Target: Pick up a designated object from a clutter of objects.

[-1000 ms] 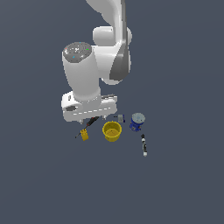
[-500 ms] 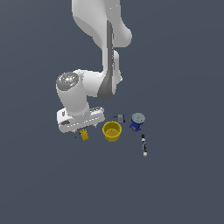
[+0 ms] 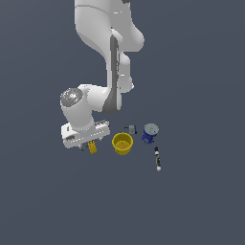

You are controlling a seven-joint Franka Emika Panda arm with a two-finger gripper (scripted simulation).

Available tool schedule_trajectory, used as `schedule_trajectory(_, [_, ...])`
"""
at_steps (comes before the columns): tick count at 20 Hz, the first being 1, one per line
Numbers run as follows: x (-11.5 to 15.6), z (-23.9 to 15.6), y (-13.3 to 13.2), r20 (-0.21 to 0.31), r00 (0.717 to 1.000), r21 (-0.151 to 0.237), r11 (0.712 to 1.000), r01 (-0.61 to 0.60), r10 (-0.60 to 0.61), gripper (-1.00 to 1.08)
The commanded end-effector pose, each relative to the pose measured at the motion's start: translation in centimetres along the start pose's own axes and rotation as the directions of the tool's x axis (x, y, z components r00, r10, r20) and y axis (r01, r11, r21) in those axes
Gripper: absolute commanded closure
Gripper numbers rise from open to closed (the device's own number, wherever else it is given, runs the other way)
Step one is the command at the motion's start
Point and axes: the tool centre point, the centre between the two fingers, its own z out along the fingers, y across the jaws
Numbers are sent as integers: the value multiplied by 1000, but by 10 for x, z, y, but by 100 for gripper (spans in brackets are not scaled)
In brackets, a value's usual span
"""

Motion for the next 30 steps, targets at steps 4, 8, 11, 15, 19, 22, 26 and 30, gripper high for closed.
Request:
schedule_trajectory(4, [-1, 2, 0, 0, 1000, 0, 1000, 2, -2, -92])
schedule_trajectory(8, [-1, 13, 0, 0, 1000, 0, 1000, 2, -2, -92])
schedule_trajectory(11, [-2, 28, 0, 0, 1000, 0, 1000, 3, -3, -92])
schedule_trajectory(15, [-2, 45, 0, -1, 1000, -1, 1000, 4, -4, -92])
schedule_trajectory(19, [-1, 52, 1, -1, 1000, -1, 1000, 4, -4, -92])
schedule_trajectory(22, [-1, 52, 1, -1, 1000, -1, 1000, 4, -4, 108])
schedule_trajectory(26, [-1, 52, 1, -1, 1000, -1, 1000, 4, -4, 108])
schedule_trajectory(30, [-1, 52, 1, -1, 1000, -1, 1000, 4, -4, 108])
